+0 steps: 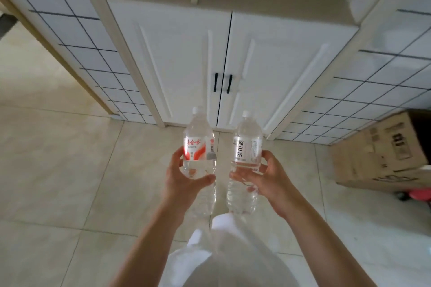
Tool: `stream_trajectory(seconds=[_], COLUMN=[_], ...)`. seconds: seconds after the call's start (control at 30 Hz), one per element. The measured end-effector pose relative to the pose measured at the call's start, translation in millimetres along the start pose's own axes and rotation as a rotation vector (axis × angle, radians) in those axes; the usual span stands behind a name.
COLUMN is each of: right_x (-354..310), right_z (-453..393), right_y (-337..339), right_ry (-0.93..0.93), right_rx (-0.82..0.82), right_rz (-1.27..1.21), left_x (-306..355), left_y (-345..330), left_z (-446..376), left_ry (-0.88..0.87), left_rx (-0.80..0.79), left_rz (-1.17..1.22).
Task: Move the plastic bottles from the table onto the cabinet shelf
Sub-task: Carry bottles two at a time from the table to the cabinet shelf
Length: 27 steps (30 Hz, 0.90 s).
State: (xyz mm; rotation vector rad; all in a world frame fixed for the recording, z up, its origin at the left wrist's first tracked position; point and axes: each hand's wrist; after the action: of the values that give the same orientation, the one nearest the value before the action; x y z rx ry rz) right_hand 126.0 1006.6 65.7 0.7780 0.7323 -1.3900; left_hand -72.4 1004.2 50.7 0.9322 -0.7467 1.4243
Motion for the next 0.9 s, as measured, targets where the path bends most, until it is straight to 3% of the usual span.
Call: stream_trajectory(seconds=[0.5,0.77,0.9], right_x=[-138,-224,-266], right_z=[-141,-187,-219], right_y=[111,132,130], right_ry=[0.133,0.247,0.334], right_rx=[0.035,0.034,0.128], right_rz=[0.075,0.086,0.081], left_x=[132,210,254], left_y=[-124,-147,-150], left_z=[-145,-207,-246], left_ry=[-0.174,-0.346,-0.431], left_rx=[-0.033,-0.021,-0.052], left_rz=[-0.028,-0.108,-0.156])
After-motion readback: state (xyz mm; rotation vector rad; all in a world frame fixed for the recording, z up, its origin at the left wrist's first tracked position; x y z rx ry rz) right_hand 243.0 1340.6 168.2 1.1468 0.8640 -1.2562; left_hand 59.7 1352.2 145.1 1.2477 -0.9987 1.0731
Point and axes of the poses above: each hand's wrist, its own z-axis away from the middle knuckle, its own y-axis out of the back of the hand, x = y × z, and after that the axes turned 4 degrees about -x, right-handed
